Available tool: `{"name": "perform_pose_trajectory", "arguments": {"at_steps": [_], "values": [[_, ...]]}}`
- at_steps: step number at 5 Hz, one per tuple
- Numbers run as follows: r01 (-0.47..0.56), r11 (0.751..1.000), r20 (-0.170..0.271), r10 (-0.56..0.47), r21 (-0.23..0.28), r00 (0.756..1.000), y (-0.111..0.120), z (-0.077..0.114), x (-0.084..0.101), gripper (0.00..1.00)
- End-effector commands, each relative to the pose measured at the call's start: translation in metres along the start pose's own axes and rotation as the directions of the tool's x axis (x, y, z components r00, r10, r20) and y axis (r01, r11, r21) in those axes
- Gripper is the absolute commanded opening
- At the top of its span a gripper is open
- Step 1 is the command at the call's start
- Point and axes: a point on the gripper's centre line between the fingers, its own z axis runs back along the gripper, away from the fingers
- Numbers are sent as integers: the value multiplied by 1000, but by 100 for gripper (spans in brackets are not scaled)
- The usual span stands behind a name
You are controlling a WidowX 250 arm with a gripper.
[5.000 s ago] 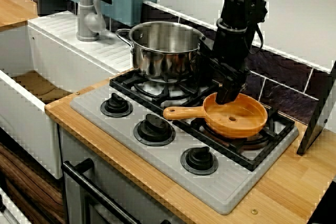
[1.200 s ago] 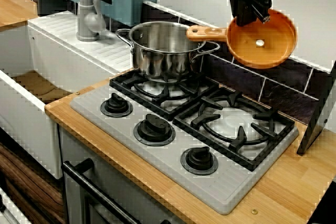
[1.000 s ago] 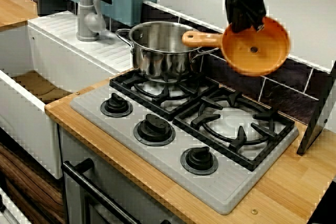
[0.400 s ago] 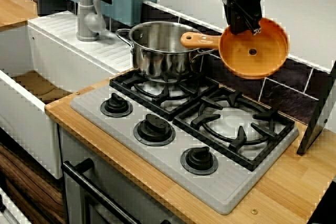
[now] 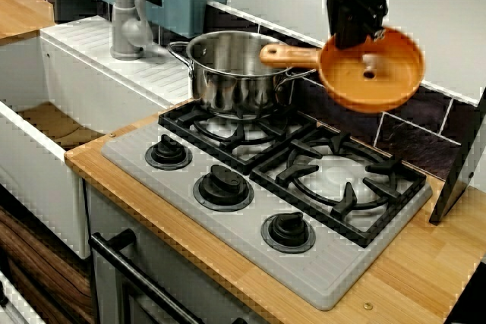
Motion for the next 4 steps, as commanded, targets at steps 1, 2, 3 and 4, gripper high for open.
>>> {"name": "perform_pose_trajectory", "arguments": {"at_steps": [1,2,3,4], "values": [[-21,999,-70,19,-36,997,-6,2,-8,0],[-13,999,-109,8,-48,994,-12,-13,-16,0],[-10,999,-158,3,-42,987,-16,-30,-24,0],[-16,999,-181,8,-43,984,-16,-39,-27,0]]}}
